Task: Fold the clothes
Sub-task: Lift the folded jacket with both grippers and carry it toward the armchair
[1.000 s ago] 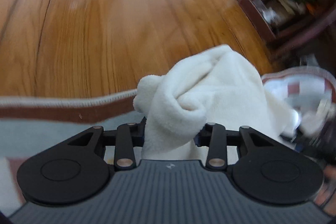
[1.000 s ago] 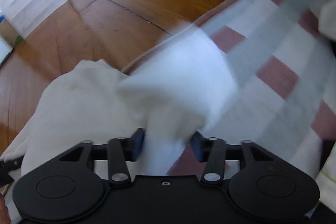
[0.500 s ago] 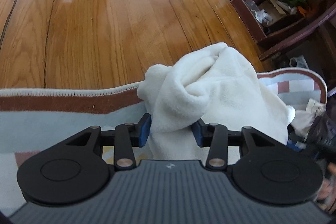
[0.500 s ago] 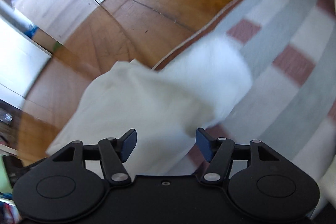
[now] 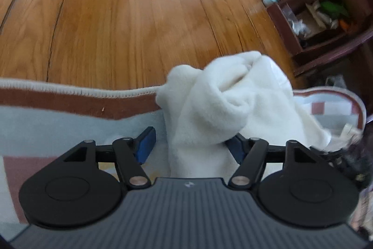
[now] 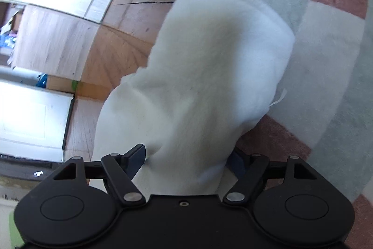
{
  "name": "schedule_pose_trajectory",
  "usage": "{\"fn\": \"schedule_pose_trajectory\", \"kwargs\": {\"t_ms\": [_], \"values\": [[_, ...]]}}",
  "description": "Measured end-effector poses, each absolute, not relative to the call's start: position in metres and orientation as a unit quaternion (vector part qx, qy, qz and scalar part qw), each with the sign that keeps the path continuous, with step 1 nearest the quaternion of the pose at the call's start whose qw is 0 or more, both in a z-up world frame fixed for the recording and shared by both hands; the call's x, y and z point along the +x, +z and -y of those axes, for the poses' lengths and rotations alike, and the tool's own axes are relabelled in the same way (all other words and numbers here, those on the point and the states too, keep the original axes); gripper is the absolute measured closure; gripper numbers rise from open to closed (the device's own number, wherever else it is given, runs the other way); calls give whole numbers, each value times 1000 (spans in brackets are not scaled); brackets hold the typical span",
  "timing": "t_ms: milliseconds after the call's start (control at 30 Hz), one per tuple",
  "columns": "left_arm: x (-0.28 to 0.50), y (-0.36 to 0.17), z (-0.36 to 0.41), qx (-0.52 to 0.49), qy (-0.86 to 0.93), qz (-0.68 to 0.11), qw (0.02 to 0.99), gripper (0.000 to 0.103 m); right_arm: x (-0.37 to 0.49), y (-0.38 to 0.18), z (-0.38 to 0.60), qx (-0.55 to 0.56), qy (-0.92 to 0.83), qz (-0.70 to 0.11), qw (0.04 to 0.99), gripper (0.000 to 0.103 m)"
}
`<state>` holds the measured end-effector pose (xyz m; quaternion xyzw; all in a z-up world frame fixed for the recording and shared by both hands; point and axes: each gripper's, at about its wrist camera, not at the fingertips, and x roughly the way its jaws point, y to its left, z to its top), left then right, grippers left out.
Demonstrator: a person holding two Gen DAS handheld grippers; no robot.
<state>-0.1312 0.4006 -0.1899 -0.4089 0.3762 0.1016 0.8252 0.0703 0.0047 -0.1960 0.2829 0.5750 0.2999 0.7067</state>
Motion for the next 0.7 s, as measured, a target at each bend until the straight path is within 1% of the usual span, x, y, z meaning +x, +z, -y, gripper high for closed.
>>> {"fn": "schedule_pose_trajectory", "kwargs": {"t_ms": [100, 133, 167, 200, 300, 333, 367, 400, 433, 467, 500, 533, 567, 600, 700], "values": [[-129, -187, -393, -386, 106, -368, 839, 45, 62, -196, -7, 253, 319, -569, 714, 23], [-128, -188, -393, -393, 105, -364, 838, 48, 62, -198, -8, 247, 321, -569, 716, 23], [-127, -189, -393, -400, 103, -361, 836, 54, 63, -199, -7, 244, 320, -566, 719, 22], [-126, -190, -393, -406, 102, -358, 835, 56, 66, -201, -7, 244, 318, -563, 723, 21], [-121, -190, -395, -414, 107, -359, 830, 57, 78, -205, -17, 216, 320, -558, 734, 17], [-119, -191, -396, -419, 110, -360, 826, 54, 80, -203, -24, 199, 331, -548, 742, 17], [-117, -191, -397, -424, 114, -361, 823, 48, 81, -202, -32, 183, 338, -539, 749, 15], [-116, -192, -398, -429, 117, -363, 819, 48, 81, -202, -39, 176, 344, -528, 756, 13], [-113, -191, -398, -431, 120, -365, 816, 50, 80, -203, -43, 174, 351, -514, 763, 13], [-110, -188, -395, -422, 120, -371, 818, 60, 80, -203, -46, 174, 361, -502, 766, 15], [-107, -184, -392, -413, 121, -378, 820, 65, 80, -205, -47, 174, 377, -490, 767, 33], [-103, -179, -388, -399, 123, -385, 823, 70, 80, -204, -47, 169, 393, -479, 767, 44], [-97, -169, -378, -365, 131, -394, 833, 71, 78, -201, -45, 160, 409, -465, 769, 56], [-92, -157, -365, -325, 140, -403, 844, 72, 77, -196, -42, 149, 423, -449, 773, 63], [-77, -126, -331, -246, 165, -409, 863, 73, 64, -173, -34, 106, 444, -399, 795, 67]]}}
